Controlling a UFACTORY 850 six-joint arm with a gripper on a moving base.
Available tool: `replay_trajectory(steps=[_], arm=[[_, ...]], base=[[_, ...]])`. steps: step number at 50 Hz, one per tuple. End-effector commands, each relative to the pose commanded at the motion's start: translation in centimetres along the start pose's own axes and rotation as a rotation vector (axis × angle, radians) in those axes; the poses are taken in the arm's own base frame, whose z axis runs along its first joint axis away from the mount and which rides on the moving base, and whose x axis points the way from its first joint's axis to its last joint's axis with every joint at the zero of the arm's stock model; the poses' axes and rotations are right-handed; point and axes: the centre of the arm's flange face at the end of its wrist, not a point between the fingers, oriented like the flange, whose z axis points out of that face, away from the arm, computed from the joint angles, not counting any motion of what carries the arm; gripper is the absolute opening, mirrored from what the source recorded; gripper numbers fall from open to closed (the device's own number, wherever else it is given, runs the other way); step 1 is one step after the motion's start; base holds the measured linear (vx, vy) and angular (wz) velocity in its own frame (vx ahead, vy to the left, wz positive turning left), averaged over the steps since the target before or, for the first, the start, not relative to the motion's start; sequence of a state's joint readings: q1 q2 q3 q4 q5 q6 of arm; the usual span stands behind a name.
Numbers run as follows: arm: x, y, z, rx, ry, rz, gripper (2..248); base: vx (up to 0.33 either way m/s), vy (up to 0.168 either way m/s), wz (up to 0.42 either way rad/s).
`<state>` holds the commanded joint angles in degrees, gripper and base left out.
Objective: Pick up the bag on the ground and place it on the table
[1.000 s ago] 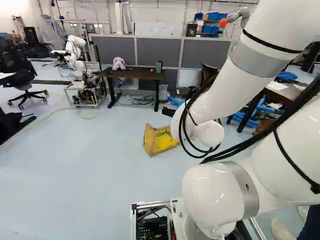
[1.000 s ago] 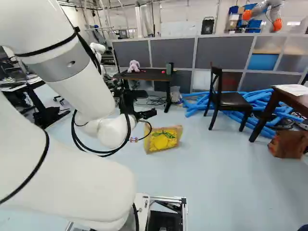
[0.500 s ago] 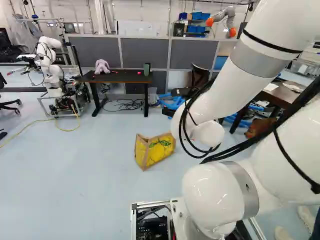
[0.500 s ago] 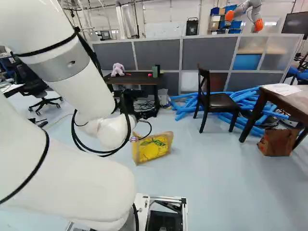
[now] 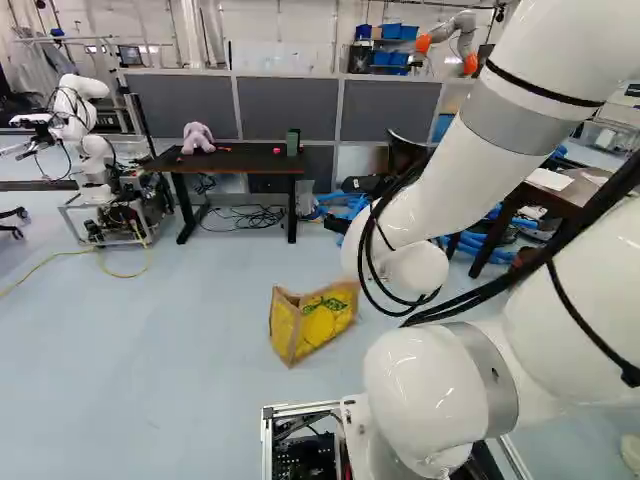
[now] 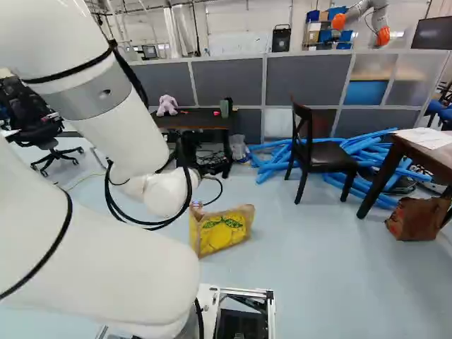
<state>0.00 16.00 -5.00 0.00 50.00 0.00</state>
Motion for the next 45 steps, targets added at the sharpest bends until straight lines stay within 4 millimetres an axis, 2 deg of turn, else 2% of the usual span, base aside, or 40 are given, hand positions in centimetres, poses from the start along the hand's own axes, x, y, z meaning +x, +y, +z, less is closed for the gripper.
replay_trajectory(steps=[33, 45], arm=[[0.00, 0.00, 0.00, 0.000, 0.000, 0.000, 247], [0.51, -0.19, 0.99, 0.006, -0.005, -0.002, 247]], base=[[0.191, 0.099, -0.026], [0.044, 0.018, -0.007]])
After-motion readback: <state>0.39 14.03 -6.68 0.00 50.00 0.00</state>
